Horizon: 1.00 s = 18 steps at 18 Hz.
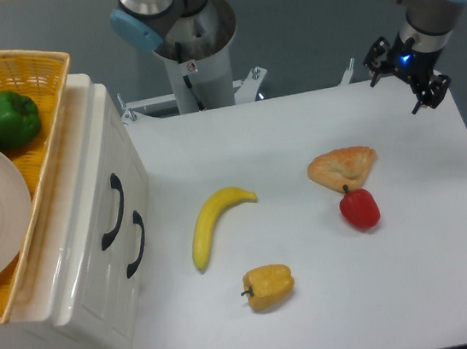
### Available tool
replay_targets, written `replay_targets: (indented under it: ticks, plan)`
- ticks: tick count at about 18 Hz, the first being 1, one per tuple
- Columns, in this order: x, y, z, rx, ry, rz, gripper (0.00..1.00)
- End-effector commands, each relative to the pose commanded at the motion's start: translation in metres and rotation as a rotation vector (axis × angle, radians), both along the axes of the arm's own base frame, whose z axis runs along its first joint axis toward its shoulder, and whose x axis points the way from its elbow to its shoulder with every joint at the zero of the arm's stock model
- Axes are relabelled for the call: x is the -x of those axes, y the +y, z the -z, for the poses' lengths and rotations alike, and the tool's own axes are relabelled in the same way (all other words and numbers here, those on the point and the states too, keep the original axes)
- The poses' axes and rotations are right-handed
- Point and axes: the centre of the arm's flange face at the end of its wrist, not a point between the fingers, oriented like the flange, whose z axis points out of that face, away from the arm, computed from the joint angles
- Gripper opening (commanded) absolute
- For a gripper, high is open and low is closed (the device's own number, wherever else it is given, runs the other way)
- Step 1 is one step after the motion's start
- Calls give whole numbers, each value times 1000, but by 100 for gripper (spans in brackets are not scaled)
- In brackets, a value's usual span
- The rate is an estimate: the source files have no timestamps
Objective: Slide open the top white drawer
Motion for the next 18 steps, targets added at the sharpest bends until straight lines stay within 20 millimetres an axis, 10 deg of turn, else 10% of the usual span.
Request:
replay_targets:
  ticks: [18]
  plan:
    - [-33,27,-5,12,1,10,100]
